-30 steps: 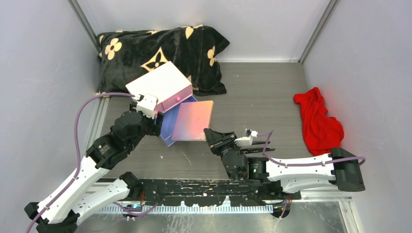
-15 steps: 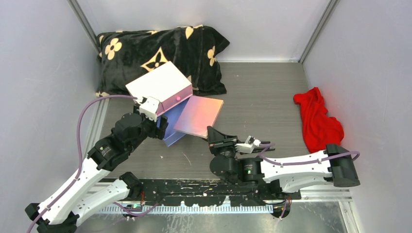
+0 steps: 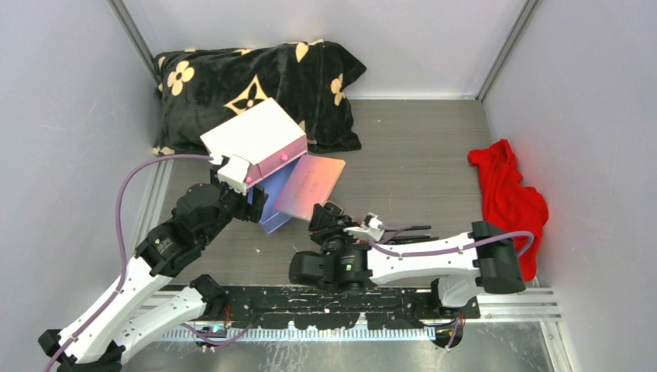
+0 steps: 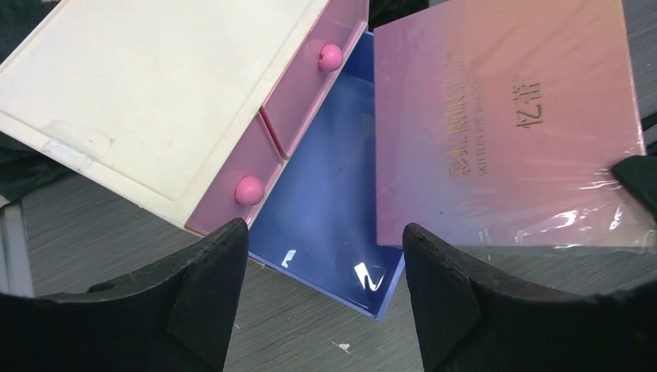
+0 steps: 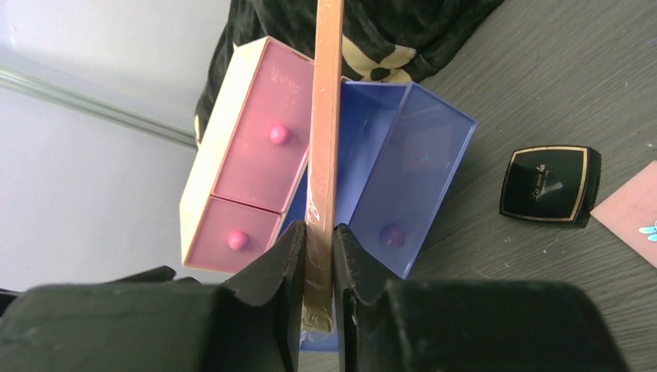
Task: Organize the makeup
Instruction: Place the makeup in the drawer.
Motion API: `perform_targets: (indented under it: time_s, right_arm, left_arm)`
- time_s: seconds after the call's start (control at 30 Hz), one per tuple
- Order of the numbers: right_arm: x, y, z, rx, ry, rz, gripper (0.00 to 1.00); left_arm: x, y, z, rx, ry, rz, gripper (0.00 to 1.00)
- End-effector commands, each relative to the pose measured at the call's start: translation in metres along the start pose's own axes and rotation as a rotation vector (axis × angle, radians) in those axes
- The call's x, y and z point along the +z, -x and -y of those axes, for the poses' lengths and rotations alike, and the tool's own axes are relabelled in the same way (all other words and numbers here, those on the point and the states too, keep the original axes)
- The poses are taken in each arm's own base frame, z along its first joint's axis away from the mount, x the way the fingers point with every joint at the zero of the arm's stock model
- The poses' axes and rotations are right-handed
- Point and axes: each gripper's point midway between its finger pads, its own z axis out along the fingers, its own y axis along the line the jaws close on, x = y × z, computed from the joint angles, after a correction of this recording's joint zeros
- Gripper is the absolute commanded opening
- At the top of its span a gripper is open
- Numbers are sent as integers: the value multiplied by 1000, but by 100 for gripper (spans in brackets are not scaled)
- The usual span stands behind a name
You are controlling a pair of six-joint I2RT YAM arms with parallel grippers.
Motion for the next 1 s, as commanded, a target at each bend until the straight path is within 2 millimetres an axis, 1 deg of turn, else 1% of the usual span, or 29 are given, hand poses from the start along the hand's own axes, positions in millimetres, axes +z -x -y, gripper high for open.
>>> perform_targets:
  time_s: [0.0,0.07,0.23,0.37,0.5,0.7,0.73,0.77,0.83,0.87,0.9,0.97]
  right_arm:
    - [-1,15,-38,475,71,67,1]
    - [0,11,-42,490,77,70,1]
    - [0,16,-59,537,112,101,1]
    - [15,-1,-63,607,52,96,1]
    - [24,-12,-75,632,48,114,1]
    - [38,-31,-82,733,-8,88,1]
    - [38,-33,-84,739,-9,85,4]
    - [38,-35,-87,745,-10,83,19]
    - [38,-36,-93,736,-12,78,55]
    - [38,-35,-95,725,-8,81,68]
    - [38,-34,-97,725,-1,86,76]
    - [37,-31,-98,717,7,93,96]
  left_arm:
    - [-6,22,0,-9,-11,79,73]
    - [-7,21,-1,-8,-8,77,73]
    - [-11,22,-6,-6,10,82,73]
    - [-15,27,-8,-10,14,95,73]
    - [-18,29,-10,-10,24,93,72]
    - [-19,29,-15,8,49,86,72]
    - [-19,30,-15,8,49,86,72]
    - [-19,30,-15,8,47,84,72]
    - [-20,30,-15,8,49,84,72]
    - [-21,31,-16,9,53,84,72]
    - [-21,31,-16,9,53,85,72]
    - [-22,32,-17,9,56,89,72]
